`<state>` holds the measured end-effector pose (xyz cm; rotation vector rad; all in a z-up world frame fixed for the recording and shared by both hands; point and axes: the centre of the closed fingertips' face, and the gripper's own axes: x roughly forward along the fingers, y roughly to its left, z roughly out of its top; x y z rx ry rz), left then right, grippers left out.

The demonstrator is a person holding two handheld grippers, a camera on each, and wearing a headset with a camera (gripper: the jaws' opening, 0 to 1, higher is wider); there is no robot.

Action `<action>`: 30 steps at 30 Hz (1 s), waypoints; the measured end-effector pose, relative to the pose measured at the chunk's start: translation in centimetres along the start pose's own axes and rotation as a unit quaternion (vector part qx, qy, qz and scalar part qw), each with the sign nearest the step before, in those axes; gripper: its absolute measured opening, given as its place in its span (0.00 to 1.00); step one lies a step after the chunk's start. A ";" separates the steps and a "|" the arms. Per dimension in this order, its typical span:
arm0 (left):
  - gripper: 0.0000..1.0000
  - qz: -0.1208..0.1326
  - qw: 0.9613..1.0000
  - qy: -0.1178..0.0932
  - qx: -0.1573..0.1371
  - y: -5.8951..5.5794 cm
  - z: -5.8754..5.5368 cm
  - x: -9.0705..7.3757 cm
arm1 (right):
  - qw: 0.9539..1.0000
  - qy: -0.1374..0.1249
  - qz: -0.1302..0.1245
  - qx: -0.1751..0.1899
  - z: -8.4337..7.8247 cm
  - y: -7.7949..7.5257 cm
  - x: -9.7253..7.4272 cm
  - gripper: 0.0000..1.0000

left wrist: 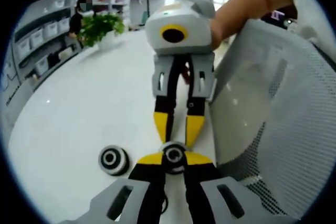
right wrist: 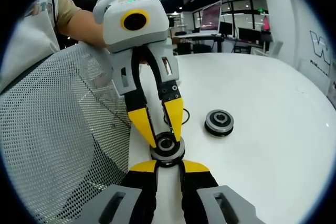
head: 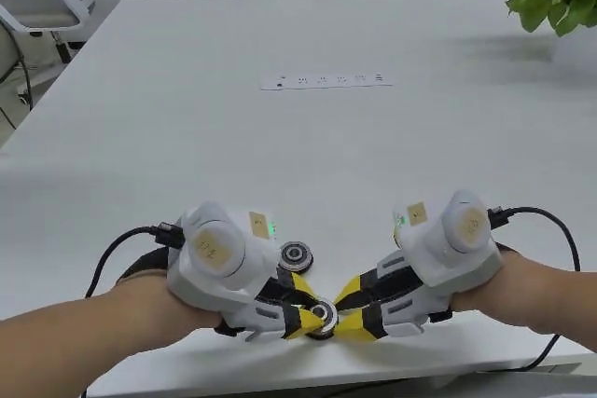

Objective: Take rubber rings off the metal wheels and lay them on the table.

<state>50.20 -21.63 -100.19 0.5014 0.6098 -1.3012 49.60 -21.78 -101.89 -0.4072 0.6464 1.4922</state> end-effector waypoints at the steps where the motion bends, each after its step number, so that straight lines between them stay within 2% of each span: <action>1: 0.13 0.000 1.000 -0.001 0.000 0.0 0.0 0.0 | 1.000 -0.001 0.001 0.000 0.0 0.0 0.0 0.13; 14: 0.13 -0.001 1.000 -0.004 -0.004 0.1 0.0 -0.1 | 1.000 -0.005 0.008 -0.002 0.0 0.0 0.0 0.12; 20: 0.13 -0.001 1.000 -0.004 -0.005 0.0 0.0 -0.1 | 1.000 -0.004 0.009 0.002 -0.3 0.0 -0.2 0.06; 30: 0.13 0.005 1.000 0.003 -0.005 0.0 0.1 -0.1 | 0.998 -0.002 0.001 0.064 -0.5 -0.2 -0.2 0.00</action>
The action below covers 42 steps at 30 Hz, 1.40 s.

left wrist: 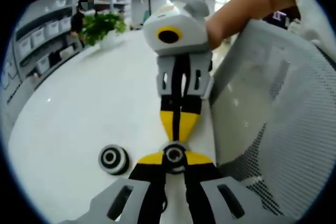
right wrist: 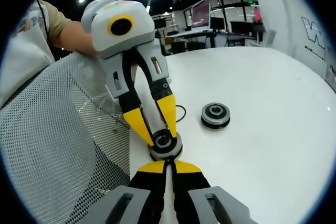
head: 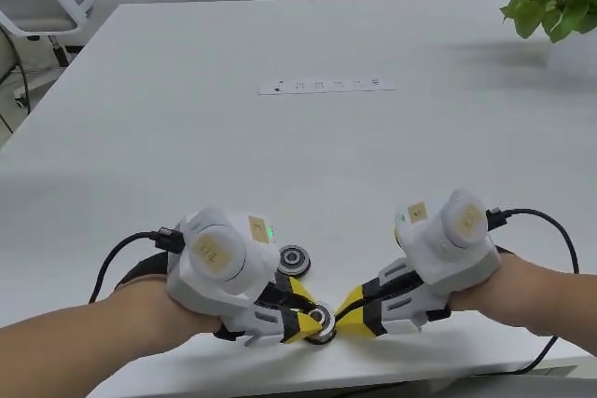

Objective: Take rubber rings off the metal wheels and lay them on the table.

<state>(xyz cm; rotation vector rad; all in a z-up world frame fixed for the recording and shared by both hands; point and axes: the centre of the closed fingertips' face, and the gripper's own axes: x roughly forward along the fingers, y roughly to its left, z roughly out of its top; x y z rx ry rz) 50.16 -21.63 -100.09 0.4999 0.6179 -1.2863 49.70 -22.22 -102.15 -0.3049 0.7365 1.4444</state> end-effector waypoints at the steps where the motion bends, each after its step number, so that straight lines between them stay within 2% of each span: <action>1: 0.13 0.000 1.000 0.000 -0.001 0.0 0.0 0.0 | 1.000 0.000 -0.002 0.019 0.0 -0.1 0.0 0.00; 3: 0.13 0.000 1.000 0.000 0.000 0.0 0.0 0.0 | 1.000 -0.001 -0.002 0.024 0.0 -0.2 0.0 0.00; 6: 0.13 0.005 1.000 0.003 0.003 0.0 0.0 0.0 | 0.999 -0.014 -0.005 0.048 0.0 -0.2 -0.1 0.00; 7: 0.13 0.006 1.000 0.004 0.004 0.0 0.0 0.0 | 0.998 -0.018 -0.004 0.066 0.0 -0.2 -0.1 0.00; 8: 0.13 0.007 1.000 0.005 0.004 0.0 0.0 0.0 | 0.996 -0.025 0.000 0.089 0.0 -0.2 -0.2 0.00; 10: 0.13 0.009 1.000 0.007 0.005 0.0 0.0 0.0 | 0.993 -0.041 0.006 0.111 0.3 -0.3 -0.3 0.00; 12: 0.13 0.012 1.000 0.010 0.006 0.0 0.0 0.0 | 0.991 -0.045 0.005 0.126 0.3 -0.4 -0.6 0.00; 14: 0.13 0.013 1.000 0.012 0.007 0.0 0.0 0.0 | 0.987 -0.060 0.010 0.148 0.5 -0.3 -0.9 0.00; 15: 0.13 0.013 1.000 0.012 0.007 0.0 -0.1 0.0 | 0.983 -0.074 0.009 0.165 0.8 -0.5 -1.2 0.00; 17: 0.13 0.012 1.000 0.011 0.005 0.1 -0.1 0.0 | 0.980 -0.082 0.014 0.180 0.9 -0.4 -1.4 0.00; 20: 0.13 0.012 1.000 0.010 0.005 0.0 -0.1 0.1 | 0.978 -0.086 0.015 0.187 0.9 -0.5 -1.4 0.00; 23: 0.12 0.014 1.000 0.009 0.003 0.0 0.0 0.1 | 0.974 -0.099 0.019 0.204 1.3 -0.5 -1.5 0.00; 25: 0.12 0.015 1.000 0.010 0.003 0.1 0.0 0.1 | 0.973 -0.097 0.019 0.207 1.2 -0.5 -1.6 0.00; 30: 0.12 0.019 1.000 0.011 0.002 0.2 0.1 0.2 | 0.966 -0.111 0.026 0.233 1.4 -0.7 -1.7 0.00; 36: 0.12 0.025 0.999 0.023 0.003 0.3 0.1 0.3 | 0.963 -0.113 0.028 0.241 1.5 -0.8 -1.6 0.00; 42: 0.12 0.024 0.999 0.022 0.001 0.3 0.0 0.2 | 0.962 -0.118 0.040 0.242 1.9 -0.4 -1.5 0.00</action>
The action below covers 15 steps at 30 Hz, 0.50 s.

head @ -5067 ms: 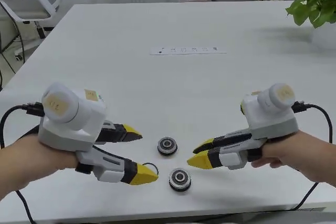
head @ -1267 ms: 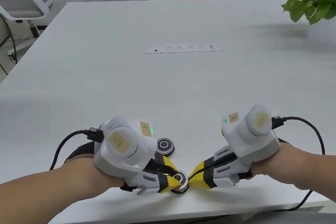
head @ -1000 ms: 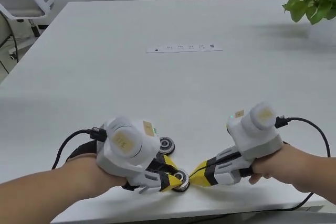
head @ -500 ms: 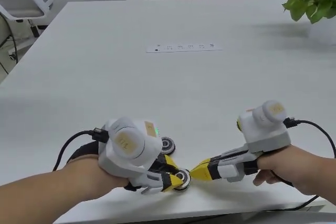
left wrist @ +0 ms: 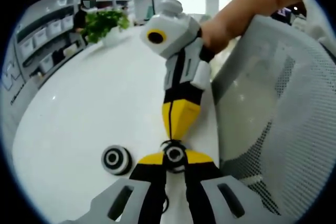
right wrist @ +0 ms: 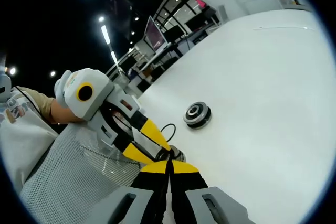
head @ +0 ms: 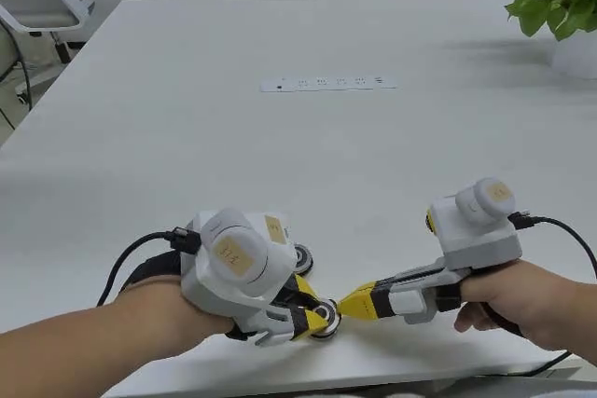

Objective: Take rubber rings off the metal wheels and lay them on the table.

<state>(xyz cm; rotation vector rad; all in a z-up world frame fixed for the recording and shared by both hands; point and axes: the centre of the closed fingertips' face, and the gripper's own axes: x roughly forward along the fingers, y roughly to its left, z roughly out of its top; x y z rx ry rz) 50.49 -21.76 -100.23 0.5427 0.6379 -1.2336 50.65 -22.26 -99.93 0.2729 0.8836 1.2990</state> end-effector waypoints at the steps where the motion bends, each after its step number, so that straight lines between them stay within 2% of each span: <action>1: 0.12 0.001 1.000 0.000 0.001 0.0 0.0 0.0 | 1.000 0.002 0.002 -0.003 0.0 0.1 0.0 0.00; 15: 0.12 -0.001 1.000 -0.002 0.000 0.0 0.0 0.0 | 1.000 0.008 0.013 -0.011 -0.1 0.9 0.6 0.00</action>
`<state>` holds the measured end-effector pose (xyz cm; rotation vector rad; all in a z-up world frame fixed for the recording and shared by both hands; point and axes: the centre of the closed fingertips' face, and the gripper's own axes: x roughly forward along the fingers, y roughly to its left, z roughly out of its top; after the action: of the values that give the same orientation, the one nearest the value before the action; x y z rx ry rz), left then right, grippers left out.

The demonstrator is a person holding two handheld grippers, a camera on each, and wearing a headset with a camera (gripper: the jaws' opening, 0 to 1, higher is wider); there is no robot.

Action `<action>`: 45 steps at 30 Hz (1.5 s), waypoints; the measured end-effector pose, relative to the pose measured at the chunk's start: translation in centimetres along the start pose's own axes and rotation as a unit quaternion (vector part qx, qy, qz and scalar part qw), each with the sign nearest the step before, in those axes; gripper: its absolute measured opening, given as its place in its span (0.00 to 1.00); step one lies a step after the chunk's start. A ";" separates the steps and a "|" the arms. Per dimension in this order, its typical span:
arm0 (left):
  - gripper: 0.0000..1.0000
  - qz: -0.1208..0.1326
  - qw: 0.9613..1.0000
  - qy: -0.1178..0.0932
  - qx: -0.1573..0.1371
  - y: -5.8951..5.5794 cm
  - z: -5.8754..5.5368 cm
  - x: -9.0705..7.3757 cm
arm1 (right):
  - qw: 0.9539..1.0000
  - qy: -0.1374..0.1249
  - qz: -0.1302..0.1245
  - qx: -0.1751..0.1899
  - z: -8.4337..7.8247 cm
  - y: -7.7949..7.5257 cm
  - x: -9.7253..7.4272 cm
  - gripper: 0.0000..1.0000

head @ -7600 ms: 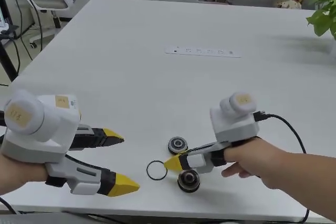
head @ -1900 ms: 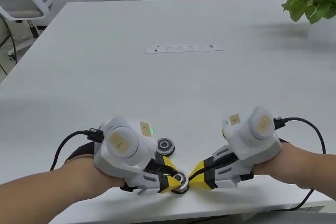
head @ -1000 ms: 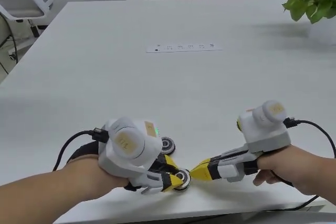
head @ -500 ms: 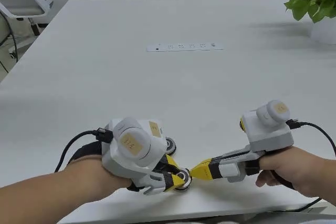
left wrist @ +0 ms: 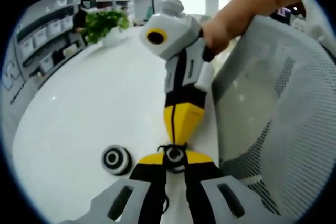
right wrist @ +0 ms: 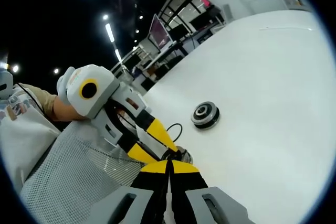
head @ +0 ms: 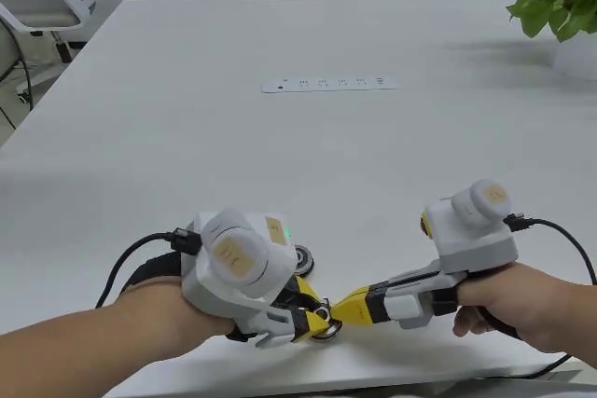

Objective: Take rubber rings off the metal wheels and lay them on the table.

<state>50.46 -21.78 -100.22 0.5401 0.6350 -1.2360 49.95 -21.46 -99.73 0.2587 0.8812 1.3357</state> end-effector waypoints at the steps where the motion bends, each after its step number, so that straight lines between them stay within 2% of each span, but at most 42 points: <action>1: 0.12 0.000 1.000 0.000 0.001 0.0 0.0 0.0 | 1.000 0.000 0.001 -0.001 0.0 0.0 0.0 0.00; 6: 0.12 0.000 1.000 0.000 0.001 0.0 0.0 0.0 | 1.000 -0.001 0.008 -0.003 0.1 0.4 0.1 0.00; 7: 0.12 0.000 1.000 -0.001 0.001 -0.1 0.0 0.0 | 1.000 -0.014 0.020 0.001 0.5 0.9 0.3 0.00; 8: 0.12 0.001 1.000 -0.001 0.001 0.0 0.0 0.0 | 0.999 -0.003 0.052 0.008 0.2 2.3 0.4 0.00; 9: 0.12 0.001 1.000 -0.001 0.002 0.0 0.0 0.0 | 0.999 -0.004 0.018 -0.026 0.4 1.0 0.5 0.00; 10: 0.12 0.001 1.000 -0.001 0.001 0.0 0.0 0.0 | 1.000 -0.001 0.028 -0.009 0.3 1.4 0.4 0.00; 11: 0.12 0.001 1.000 -0.002 0.000 0.0 0.0 0.0 | 1.000 -0.001 0.026 -0.006 0.2 1.2 0.4 0.00; 16: 0.12 0.000 1.000 -0.003 -0.001 -0.1 0.0 0.0 | 1.000 0.005 0.007 -0.023 -0.2 0.4 0.4 0.00; 24: 0.13 -0.002 1.000 -0.010 -0.003 0.0 0.1 0.1 | 0.999 0.003 -0.004 -0.034 0.0 -0.2 0.2 0.00; 29: 0.13 -0.004 1.000 -0.012 -0.005 0.1 0.2 0.1 | 0.999 0.001 -0.007 -0.034 0.1 -0.4 0.0 0.00; 34: 0.13 -0.010 1.000 -0.023 -0.012 0.1 0.2 0.0 | 0.999 0.001 -0.008 -0.034 0.0 -0.5 0.0 0.00; 41: 0.15 -0.013 1.000 -0.021 -0.009 0.0 0.3 0.1 | 0.999 -0.004 -0.009 -0.034 0.2 -0.5 -0.2 0.00; 45: 0.18 -0.018 0.999 -0.024 -0.019 0.0 0.4 -0.1 | 0.999 -0.006 -0.010 -0.035 0.3 -0.5 -0.3 0.00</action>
<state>50.47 -22.05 -99.87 0.4673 0.6280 -1.2644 50.51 -21.74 -99.70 0.2038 0.8231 1.3424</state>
